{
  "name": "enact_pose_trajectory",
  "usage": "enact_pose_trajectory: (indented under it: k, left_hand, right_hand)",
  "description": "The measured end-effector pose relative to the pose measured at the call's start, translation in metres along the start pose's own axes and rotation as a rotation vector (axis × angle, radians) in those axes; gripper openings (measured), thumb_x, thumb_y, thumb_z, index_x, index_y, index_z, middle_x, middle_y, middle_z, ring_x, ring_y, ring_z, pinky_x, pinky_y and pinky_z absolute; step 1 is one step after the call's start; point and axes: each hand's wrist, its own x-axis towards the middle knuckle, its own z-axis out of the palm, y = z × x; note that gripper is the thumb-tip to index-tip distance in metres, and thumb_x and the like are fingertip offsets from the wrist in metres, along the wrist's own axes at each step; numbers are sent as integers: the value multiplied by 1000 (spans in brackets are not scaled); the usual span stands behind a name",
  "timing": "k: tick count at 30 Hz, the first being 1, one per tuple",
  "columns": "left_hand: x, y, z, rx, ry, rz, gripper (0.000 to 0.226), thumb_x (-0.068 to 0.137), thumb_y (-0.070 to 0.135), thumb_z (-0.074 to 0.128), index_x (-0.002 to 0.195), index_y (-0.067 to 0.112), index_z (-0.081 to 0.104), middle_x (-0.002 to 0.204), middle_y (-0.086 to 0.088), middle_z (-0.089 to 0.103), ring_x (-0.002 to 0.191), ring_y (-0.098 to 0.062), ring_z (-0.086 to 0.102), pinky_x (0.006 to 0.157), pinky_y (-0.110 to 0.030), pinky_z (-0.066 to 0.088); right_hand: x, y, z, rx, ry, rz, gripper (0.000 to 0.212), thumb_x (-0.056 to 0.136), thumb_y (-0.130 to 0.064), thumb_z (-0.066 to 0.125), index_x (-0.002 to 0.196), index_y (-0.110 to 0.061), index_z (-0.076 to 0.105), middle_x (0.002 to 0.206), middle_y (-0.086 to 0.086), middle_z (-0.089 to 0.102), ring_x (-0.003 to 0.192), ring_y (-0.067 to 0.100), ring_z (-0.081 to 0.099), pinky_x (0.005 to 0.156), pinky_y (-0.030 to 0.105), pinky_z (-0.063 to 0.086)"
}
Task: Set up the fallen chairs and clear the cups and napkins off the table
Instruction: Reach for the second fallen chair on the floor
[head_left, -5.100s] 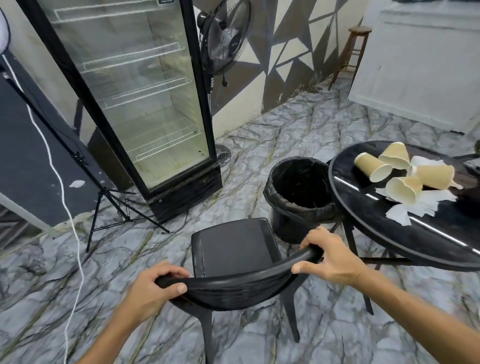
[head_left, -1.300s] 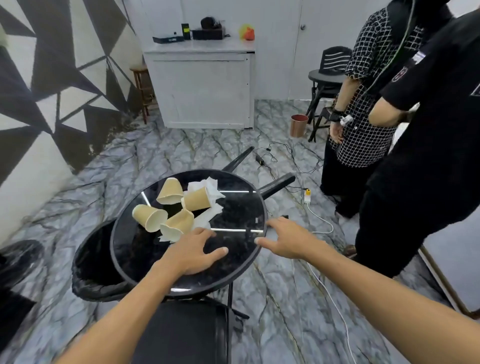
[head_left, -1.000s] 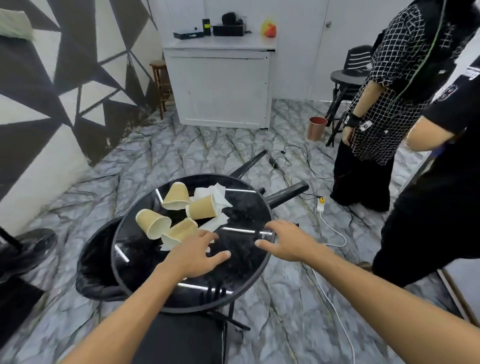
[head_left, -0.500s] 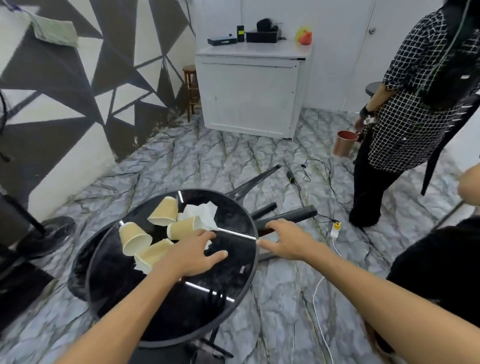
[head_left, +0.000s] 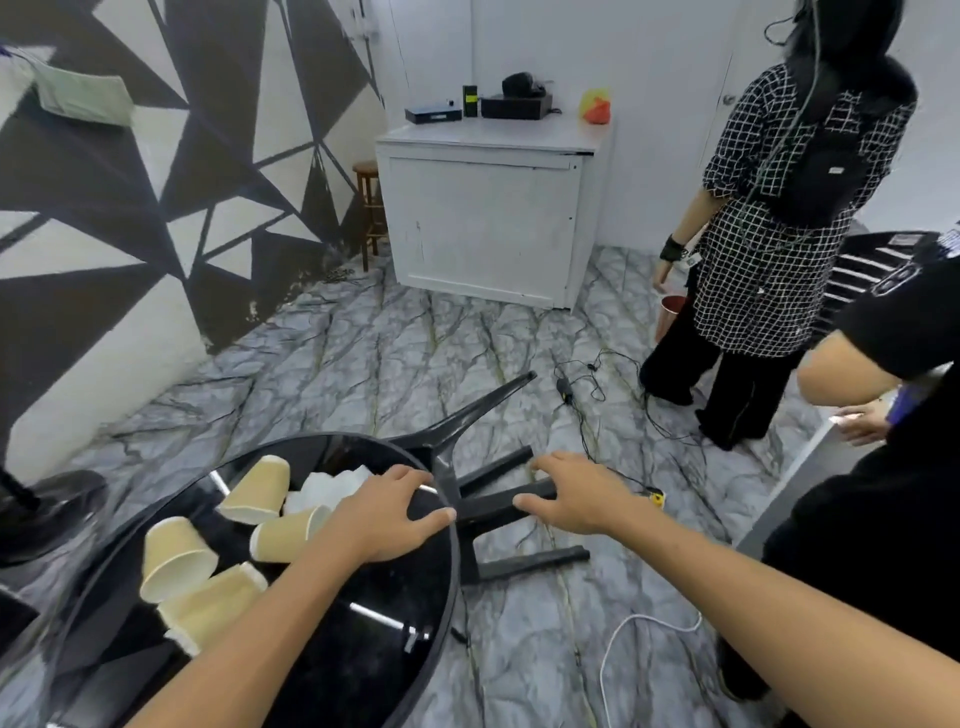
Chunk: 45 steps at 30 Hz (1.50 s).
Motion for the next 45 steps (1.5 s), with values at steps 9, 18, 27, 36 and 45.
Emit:
enact_pose_trajectory:
  k: [9, 18, 27, 36, 45]
  left_hand:
    - [108, 6, -23, -14, -56, -34, 107, 64, 98, 26, 146, 31, 42, 151, 9, 44, 134, -22, 45, 103, -45, 47]
    - [194, 13, -45, -9, -51, -50, 109, 65, 99, 26, 146, 28, 44, 144, 9, 50, 128, -16, 51, 104, -43, 47]
    - [268, 37, -57, -11, -75, -123, 96, 76, 89, 34, 147, 26, 42, 150, 5, 46, 134, -17, 46, 106, -38, 44]
    - [333, 82, -64, -55, -36, -259, 106, 67, 95, 30, 147, 27, 43, 153, 5, 42, 137, -18, 44, 108, -41, 43]
    - [383, 91, -67, -71, -3, -342, 87, 82, 83, 42, 148, 26, 42, 156, 4, 41, 140, -18, 42, 111, -37, 40]
  right_hand:
    - [97, 43, -45, -7, -19, -23, 72, 91, -67, 47, 143, -17, 45, 139, 4, 52, 125, 24, 51, 99, 44, 49]
    - [166, 80, -74, -36, -13, -41, 72, 93, -66, 47, 146, -18, 43, 146, 3, 49, 131, 23, 49, 102, 43, 47]
    - [237, 140, -107, -34, -32, -94, 72, 93, -65, 47, 147, -19, 42, 148, 3, 48, 134, 24, 46, 104, 43, 46]
    - [304, 207, -144, -28, -77, -160, 72, 89, -71, 44, 141, -21, 45, 142, 2, 52, 128, 25, 50, 98, 48, 50]
    - [366, 236, -164, -38, -119, -269, 69, 92, -69, 46, 142, -22, 45, 139, 3, 52, 124, 25, 51, 96, 42, 49]
